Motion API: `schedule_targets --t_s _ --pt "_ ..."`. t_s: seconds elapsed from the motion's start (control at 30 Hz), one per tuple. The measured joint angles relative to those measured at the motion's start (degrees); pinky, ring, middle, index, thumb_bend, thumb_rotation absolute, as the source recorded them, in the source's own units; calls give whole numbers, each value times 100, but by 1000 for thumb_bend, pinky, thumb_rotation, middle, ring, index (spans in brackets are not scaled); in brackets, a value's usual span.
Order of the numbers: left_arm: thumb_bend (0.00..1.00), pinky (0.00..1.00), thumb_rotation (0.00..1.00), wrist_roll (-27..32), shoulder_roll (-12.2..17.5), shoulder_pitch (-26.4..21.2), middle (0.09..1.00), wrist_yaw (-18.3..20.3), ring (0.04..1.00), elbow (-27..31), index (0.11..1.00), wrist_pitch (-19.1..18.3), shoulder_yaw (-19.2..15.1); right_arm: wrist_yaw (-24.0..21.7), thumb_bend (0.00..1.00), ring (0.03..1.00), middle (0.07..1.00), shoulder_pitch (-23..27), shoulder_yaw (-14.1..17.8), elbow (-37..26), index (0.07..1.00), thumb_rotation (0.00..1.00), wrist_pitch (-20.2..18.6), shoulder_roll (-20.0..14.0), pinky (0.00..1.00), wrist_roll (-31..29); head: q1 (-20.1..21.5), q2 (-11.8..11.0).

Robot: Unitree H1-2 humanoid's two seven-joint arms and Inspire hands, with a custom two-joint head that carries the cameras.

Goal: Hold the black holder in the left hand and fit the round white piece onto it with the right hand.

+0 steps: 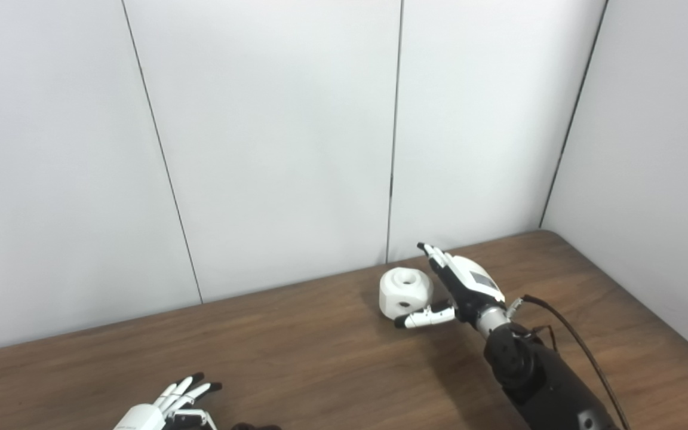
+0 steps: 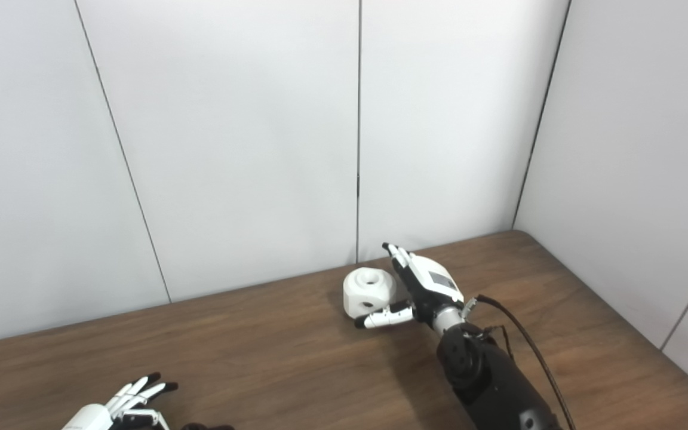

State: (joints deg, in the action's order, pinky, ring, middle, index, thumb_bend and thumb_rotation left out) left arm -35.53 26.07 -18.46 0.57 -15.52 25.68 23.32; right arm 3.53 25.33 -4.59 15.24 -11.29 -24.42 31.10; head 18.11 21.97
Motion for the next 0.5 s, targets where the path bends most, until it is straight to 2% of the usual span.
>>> schedule_targets --t_s 0.03,0.07,0.1,0.17,0.23,0.3,0.5 --pt "518 1000 48 0 0 0 918 0 1000 0 482 0 0 111 979 675 750 1 41 52 738 233 108 42 542 -62 0 0" --pt "518 1000 48 0 0 0 919 0 1000 0 482 1 1 216 939 578 689 7 76 118 681 125 206 75 458 -96 0 0" --pt "518 1000 48 0 0 0 919 0 1000 0 481 2 0 323 901 525 643 10 132 175 637 70 273 127 419 -111 0 0" --pt "518 1000 49 0 0 0 919 -1 1000 0 481 2 0 614 667 447 538 11 187 247 533 18 388 214 371 -105 0 0" --pt "518 1000 49 0 -1 0 919 -1 1000 0 481 1 1 851 558 430 510 22 186 341 499 4 592 246 355 -77 0 0" --pt "518 1000 49 0 -1 0 921 -1 1000 0 482 -1 2 1009 528 434 497 31 186 362 481 0 724 252 358 -64 0 9" --pt "518 1000 48 0 -1 0 919 0 1000 0 481 -6 2 1146 519 429 488 87 198 407 490 0 900 251 352 -112 0 18"
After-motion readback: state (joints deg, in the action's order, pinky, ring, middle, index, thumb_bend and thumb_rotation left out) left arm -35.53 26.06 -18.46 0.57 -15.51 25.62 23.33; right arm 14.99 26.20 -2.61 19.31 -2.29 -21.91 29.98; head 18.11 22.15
